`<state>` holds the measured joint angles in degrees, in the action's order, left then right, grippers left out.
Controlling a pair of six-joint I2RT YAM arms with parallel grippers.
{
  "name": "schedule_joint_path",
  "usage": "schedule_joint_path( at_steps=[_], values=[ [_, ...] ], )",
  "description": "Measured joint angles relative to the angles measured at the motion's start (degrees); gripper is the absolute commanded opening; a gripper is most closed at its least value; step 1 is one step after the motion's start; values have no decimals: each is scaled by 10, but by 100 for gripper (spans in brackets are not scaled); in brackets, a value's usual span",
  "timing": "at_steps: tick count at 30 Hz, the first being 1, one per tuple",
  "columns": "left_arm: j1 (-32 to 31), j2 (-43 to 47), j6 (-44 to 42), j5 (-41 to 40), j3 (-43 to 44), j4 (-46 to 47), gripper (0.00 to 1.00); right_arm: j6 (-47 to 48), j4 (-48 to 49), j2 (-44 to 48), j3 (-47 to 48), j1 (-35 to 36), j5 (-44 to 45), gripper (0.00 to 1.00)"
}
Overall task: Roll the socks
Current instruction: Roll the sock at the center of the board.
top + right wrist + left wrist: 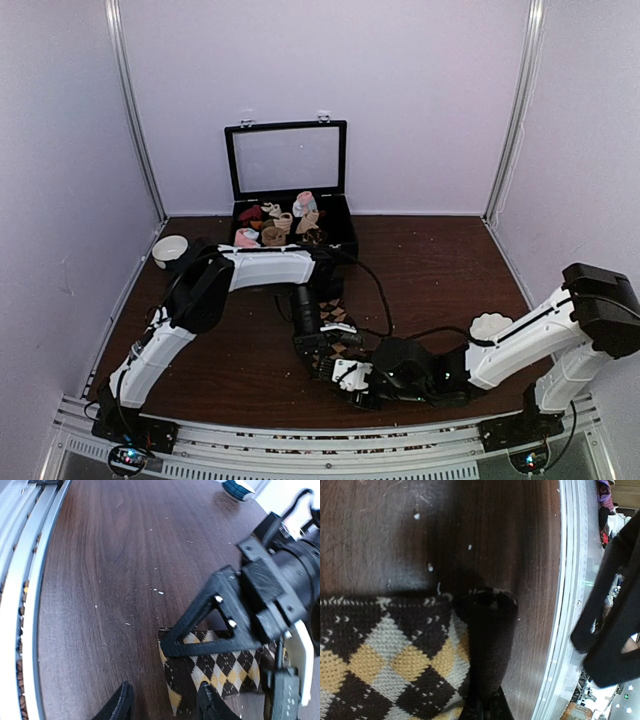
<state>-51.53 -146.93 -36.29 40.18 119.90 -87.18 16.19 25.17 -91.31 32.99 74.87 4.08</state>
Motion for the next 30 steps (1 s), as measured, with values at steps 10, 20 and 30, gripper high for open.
schedule_joint_path(
  at_steps=[10,20,30],
  values=[
    [0,-4,0,1,5,-14,0,73,3,-74,35,-36,-41,26],
    [0,-4,-2,2,5,-16,11,72,3,-107,50,-51,-48,5],
    [9,109,0,-13,-142,94,45,-17,6,-107,49,-105,-142,0]
  ],
)
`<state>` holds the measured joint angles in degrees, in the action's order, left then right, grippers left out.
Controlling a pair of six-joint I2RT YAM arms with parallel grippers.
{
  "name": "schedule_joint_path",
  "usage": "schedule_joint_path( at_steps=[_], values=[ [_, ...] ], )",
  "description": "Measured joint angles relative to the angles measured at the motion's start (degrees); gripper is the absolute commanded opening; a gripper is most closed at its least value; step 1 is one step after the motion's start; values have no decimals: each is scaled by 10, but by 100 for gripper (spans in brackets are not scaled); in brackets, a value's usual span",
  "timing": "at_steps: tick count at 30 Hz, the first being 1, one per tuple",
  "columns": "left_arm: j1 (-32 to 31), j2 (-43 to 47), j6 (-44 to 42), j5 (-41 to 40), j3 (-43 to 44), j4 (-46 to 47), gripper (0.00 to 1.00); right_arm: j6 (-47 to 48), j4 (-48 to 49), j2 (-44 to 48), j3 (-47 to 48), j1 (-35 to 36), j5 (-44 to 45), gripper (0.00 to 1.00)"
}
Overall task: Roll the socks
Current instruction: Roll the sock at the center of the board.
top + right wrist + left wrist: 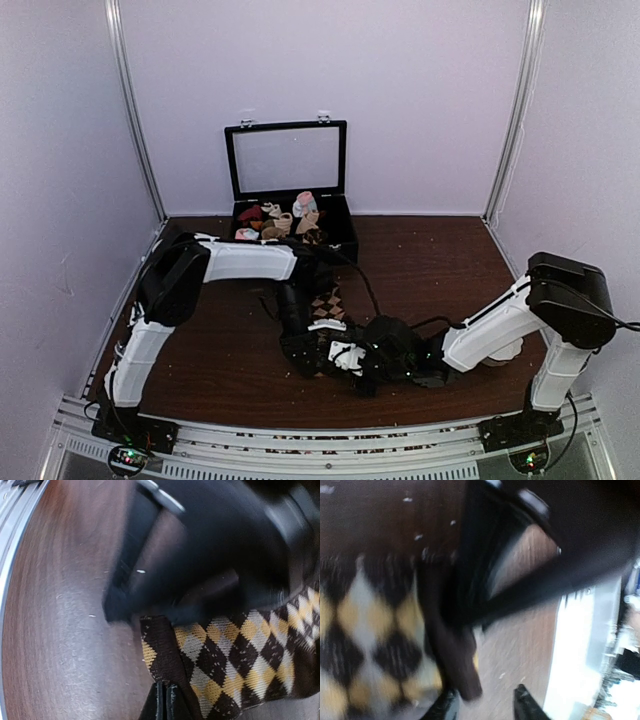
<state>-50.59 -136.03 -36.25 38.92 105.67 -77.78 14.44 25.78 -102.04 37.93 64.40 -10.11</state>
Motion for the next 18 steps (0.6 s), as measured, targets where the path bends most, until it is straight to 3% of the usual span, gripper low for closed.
schedule_joint_path(
  at_steps=[5,8,18],
  values=[
    [24,158,10,-58,-148,136,47,-82,-16,0,6,-45,-89,0],
    [28,218,6,-75,-189,190,48,-124,-49,-2,23,-61,-142,0],
    [-13,224,-60,-104,-229,255,45,-304,-61,-70,71,-136,-324,0]
  ],
)
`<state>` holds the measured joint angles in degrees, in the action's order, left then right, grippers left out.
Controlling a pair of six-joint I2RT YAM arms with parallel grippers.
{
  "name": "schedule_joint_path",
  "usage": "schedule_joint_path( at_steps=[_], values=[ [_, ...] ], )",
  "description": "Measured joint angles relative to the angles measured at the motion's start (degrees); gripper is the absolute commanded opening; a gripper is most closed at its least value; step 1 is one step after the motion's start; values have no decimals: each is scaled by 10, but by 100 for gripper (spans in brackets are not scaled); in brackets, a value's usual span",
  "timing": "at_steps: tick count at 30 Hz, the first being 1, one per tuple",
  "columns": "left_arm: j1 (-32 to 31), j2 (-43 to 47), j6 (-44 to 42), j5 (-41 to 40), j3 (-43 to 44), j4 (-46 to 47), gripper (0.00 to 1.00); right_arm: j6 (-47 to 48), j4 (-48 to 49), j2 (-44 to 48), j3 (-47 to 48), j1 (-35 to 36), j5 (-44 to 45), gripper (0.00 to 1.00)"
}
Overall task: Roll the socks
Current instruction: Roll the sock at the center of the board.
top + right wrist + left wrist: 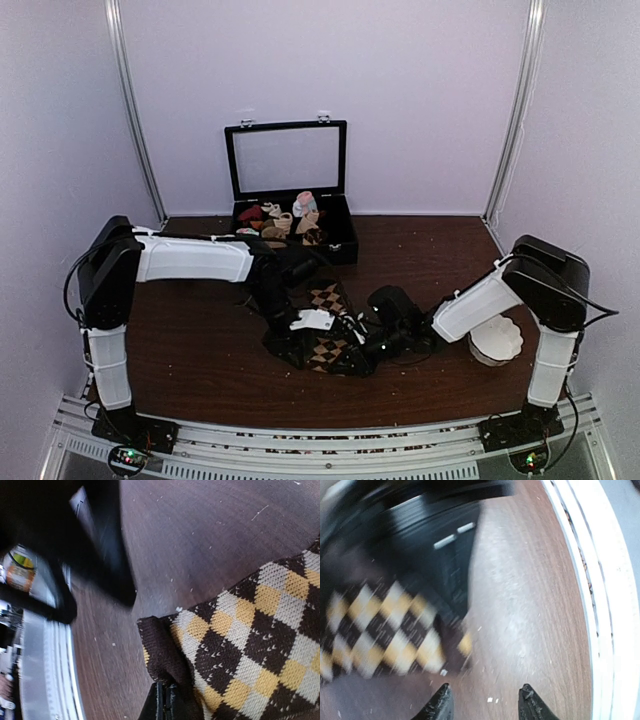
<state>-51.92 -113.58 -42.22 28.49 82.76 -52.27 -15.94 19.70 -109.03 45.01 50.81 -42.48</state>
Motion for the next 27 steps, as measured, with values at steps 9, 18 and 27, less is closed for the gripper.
schedule_joint_path(
  at_steps=[9,18,27],
  values=[
    [-43,-46,-27,-57,6,26,44,-107,12,-47,28,-35,-101,0],
    [-45,-53,-34,-93,14,43,37,-160,24,-50,22,-39,-115,0],
    [-56,-52,-38,-107,28,23,35,-161,4,-50,30,-40,-119,0]
  ],
)
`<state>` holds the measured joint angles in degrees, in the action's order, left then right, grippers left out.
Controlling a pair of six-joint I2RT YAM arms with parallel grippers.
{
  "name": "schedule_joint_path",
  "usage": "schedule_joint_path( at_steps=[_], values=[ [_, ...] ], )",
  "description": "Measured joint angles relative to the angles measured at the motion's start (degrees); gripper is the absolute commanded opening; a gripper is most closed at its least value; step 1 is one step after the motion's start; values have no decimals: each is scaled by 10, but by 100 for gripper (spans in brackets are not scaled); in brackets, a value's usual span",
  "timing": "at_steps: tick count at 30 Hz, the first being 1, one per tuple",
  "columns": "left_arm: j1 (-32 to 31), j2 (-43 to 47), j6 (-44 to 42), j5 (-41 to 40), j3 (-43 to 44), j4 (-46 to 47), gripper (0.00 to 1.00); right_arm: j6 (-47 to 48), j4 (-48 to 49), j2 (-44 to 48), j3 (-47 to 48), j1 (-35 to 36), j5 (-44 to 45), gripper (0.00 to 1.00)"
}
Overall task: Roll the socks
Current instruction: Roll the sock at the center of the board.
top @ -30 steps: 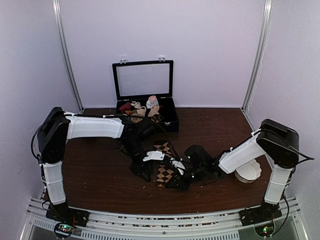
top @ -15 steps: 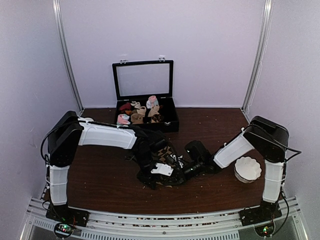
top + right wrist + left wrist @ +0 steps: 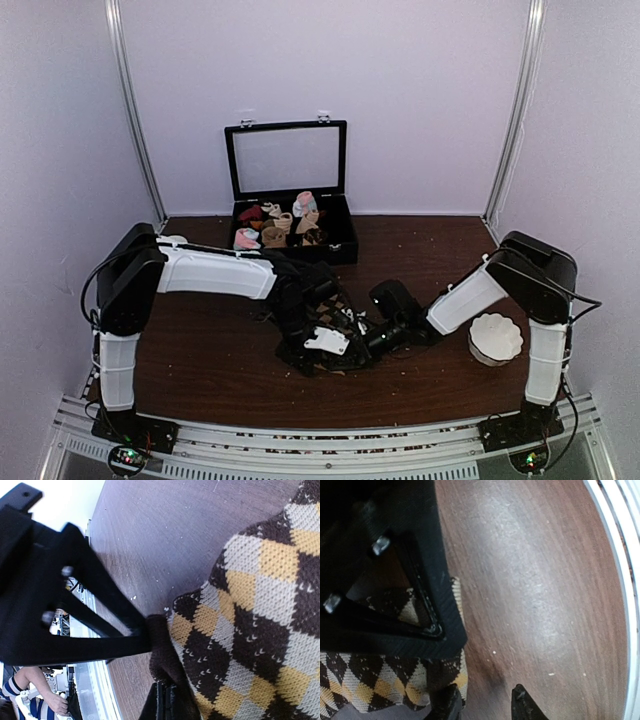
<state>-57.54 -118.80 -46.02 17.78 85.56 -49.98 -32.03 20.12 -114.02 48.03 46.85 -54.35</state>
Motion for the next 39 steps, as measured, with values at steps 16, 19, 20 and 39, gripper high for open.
schedule_joint_path(
  at_steps=[16,19,20,39],
  values=[
    [0,21,0,4,10,19,37,-17,-5,-8,8,-3,-16,0],
    [0,12,0,-7,9,37,36,-25,-2,-9,8,-4,-18,0],
    [0,9,-1,-10,6,42,35,-27,-2,-10,8,-4,-19,0],
    [0,3,5,-29,-30,78,20,-71,42,-15,-3,-6,-26,0]
  ],
)
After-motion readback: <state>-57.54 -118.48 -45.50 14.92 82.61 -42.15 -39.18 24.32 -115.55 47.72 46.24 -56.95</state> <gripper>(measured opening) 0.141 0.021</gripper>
